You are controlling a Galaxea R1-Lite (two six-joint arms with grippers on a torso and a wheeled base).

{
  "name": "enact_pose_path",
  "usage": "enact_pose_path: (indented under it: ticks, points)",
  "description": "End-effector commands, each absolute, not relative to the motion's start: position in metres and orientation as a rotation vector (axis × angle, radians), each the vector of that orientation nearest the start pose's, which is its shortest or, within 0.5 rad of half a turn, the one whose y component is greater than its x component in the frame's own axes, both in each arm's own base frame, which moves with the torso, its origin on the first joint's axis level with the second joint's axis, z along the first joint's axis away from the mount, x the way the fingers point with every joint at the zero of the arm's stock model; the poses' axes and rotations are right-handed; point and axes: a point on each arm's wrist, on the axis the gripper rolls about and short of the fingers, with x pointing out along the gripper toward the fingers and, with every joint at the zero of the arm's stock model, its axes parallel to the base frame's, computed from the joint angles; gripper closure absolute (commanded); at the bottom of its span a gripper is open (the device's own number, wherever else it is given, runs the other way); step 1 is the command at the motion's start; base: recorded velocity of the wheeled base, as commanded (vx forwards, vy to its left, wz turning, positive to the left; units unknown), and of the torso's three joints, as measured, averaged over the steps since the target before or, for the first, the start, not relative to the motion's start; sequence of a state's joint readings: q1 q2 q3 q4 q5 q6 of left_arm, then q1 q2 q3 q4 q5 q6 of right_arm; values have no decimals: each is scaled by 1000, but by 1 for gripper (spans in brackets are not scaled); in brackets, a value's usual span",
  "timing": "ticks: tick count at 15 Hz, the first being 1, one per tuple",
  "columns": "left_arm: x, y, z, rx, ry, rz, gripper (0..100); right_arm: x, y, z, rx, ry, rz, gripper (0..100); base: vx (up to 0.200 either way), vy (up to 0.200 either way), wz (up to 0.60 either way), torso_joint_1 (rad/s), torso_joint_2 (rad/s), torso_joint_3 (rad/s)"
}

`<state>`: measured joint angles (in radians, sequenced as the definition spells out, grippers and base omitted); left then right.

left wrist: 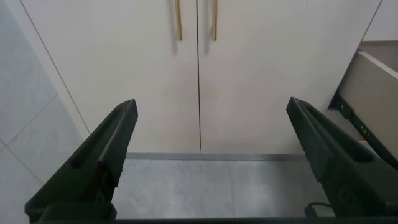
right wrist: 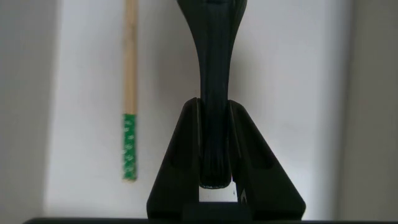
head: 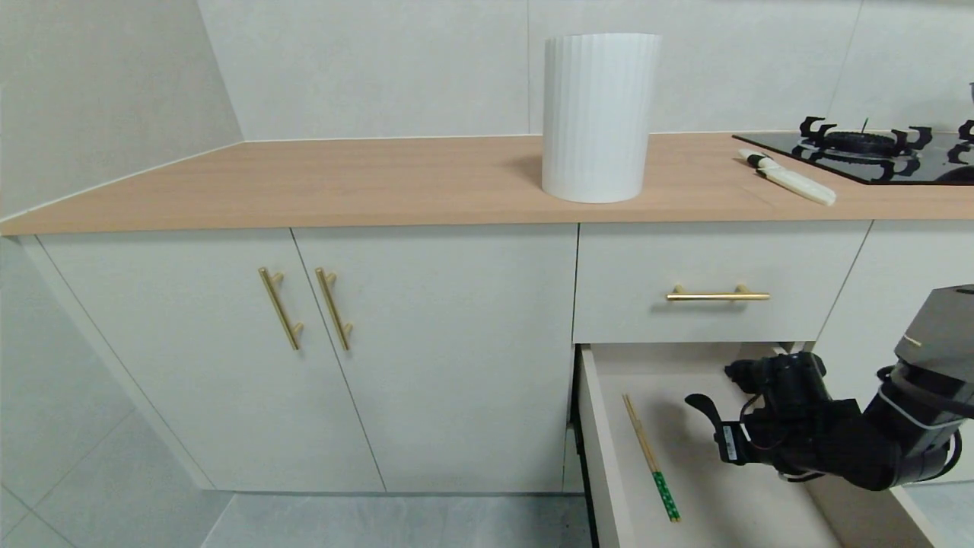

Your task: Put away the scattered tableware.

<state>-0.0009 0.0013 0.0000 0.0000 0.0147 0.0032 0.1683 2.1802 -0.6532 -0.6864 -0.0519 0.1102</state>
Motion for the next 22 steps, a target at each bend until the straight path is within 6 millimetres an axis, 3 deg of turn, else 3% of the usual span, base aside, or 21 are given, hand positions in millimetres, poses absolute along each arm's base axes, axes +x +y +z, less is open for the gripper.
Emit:
enact_pose_path:
  ticks: [1, 9, 20, 21, 22]
  points:
    - [-23, 0, 76, 3, 2, 14, 0, 319, 54, -23, 3, 897, 61, 100, 0, 0, 0, 0, 0, 0]
    - [-23, 0, 76, 3, 2, 14, 0, 326, 54, -42, -8, 909, 40, 100, 0, 0, 0, 0, 0, 0]
    - [-23, 0, 76, 3, 2, 15, 0, 328, 54, -48, -18, 918, 23, 100, 0, 0, 0, 0, 0, 0]
    - [-23, 0, 76, 3, 2, 14, 0, 328, 54, -48, -18, 916, 23, 0, 0, 0, 0, 0, 0, 0]
    - [-23, 0, 76, 3, 2, 14, 0, 328, 54, -48, -17, 917, 24, 0, 0, 0, 0, 0, 0, 0]
